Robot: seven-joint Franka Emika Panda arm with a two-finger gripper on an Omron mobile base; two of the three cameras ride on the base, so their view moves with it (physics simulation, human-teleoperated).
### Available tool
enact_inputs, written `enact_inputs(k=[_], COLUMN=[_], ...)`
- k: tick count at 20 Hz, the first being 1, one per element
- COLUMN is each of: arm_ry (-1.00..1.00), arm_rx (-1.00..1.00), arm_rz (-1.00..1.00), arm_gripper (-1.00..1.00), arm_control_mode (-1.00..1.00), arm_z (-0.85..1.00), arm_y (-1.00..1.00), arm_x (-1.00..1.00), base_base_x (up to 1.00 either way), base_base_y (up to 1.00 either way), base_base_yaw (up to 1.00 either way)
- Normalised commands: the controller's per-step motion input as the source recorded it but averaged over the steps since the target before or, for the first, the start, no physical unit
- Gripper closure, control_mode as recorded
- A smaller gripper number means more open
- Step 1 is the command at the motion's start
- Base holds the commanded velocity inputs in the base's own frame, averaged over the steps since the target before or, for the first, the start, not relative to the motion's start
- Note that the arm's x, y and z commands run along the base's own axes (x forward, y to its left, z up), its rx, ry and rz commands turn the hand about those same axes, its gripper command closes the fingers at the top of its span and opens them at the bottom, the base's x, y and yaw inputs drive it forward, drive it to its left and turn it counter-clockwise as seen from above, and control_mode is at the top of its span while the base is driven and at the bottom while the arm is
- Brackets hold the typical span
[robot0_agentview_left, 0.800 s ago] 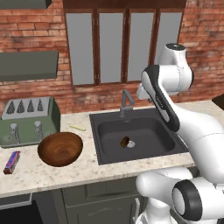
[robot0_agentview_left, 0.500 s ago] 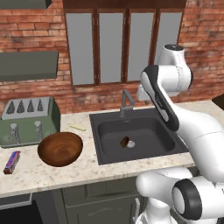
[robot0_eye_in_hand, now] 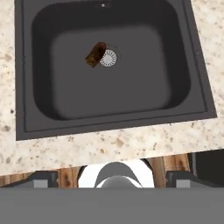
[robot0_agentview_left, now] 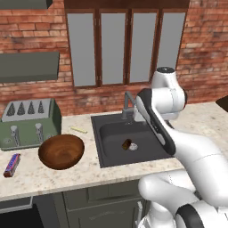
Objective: Pick the sweet potato from the sink and place it in the bowl. Then pick the bowl and place it in the microwave. Then close the microwave door and press the start button.
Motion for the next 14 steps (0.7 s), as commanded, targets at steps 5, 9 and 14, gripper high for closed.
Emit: enact_inputs(k=[5,9,14], arm_ry=[0.14,0.11,0.03], arm_rx=[-0.02,0.0,0.0], arm_rz=[-0.29,-0.16,-0.01], arm_gripper=[-1.0,-1.0,-1.0], arm_control_mode=[-1.0,-1.0,-1.0], arm_z=[-0.77,-0.73,-0.77], arm_y=[0.34,0.03,0.0], arm_x=[0.02,0.43,0.77], base_base_x=[0.0,0.0,0.0], base_base_y=[0.0,0.0,0.0], base_base_yaw=[0.0,0.0,0.0])
